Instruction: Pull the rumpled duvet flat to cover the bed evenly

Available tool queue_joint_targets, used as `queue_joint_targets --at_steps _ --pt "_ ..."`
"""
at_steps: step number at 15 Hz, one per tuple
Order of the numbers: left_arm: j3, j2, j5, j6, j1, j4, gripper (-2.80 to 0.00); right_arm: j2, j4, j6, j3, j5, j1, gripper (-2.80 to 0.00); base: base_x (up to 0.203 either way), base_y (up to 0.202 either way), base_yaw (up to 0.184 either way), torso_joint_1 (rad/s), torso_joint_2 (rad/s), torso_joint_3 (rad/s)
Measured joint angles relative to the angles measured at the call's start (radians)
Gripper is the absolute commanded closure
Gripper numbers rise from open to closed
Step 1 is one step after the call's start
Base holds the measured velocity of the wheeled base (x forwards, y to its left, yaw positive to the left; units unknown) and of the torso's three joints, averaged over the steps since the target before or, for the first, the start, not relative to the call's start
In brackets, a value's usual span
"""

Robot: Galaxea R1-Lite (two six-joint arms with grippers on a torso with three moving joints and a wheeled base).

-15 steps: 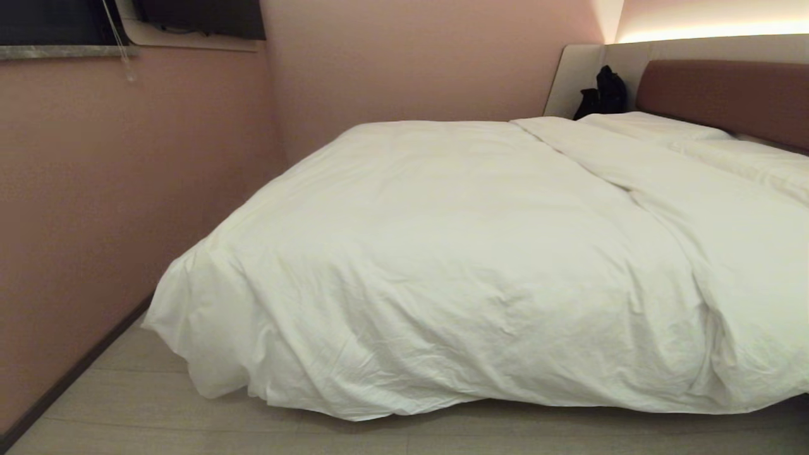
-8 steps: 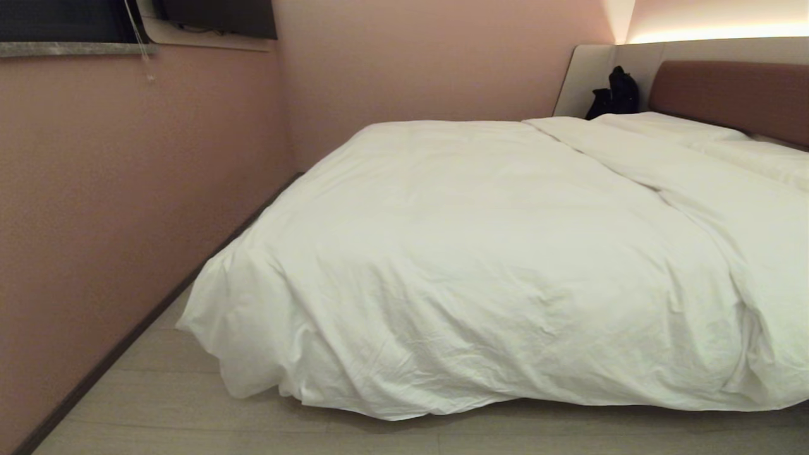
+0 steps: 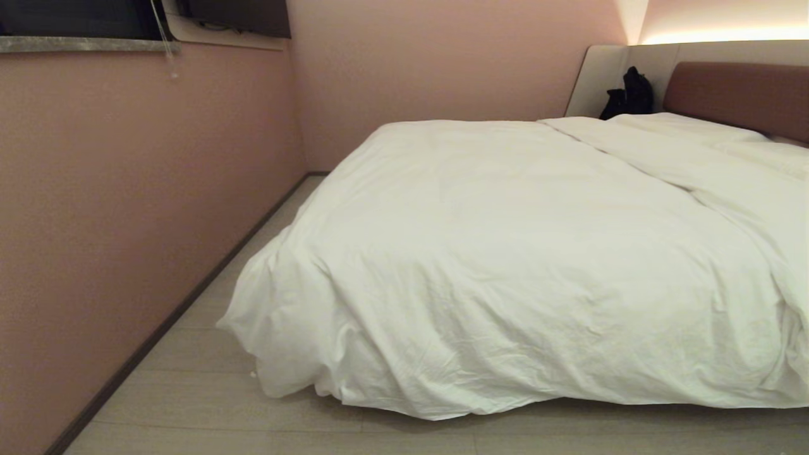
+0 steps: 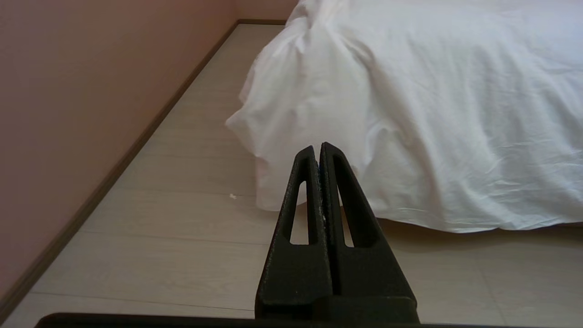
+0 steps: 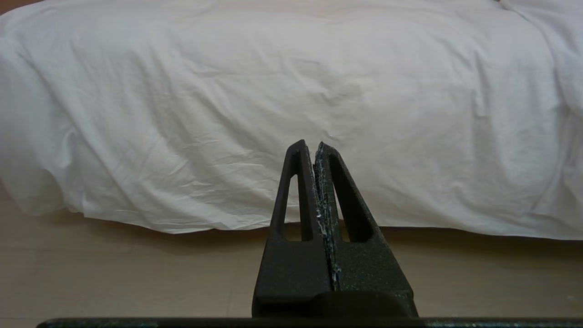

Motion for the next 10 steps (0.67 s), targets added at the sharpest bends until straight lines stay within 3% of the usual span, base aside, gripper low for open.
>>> queue_joint_targets --at_steps 10 --pt "0.000 0.000 0.000 0.000 0.000 0.000 0.00 0.000 0.000 0.000 0.000 0.000 0.000 0.00 0.000 0.197 0.001 0.004 0.00 0.002"
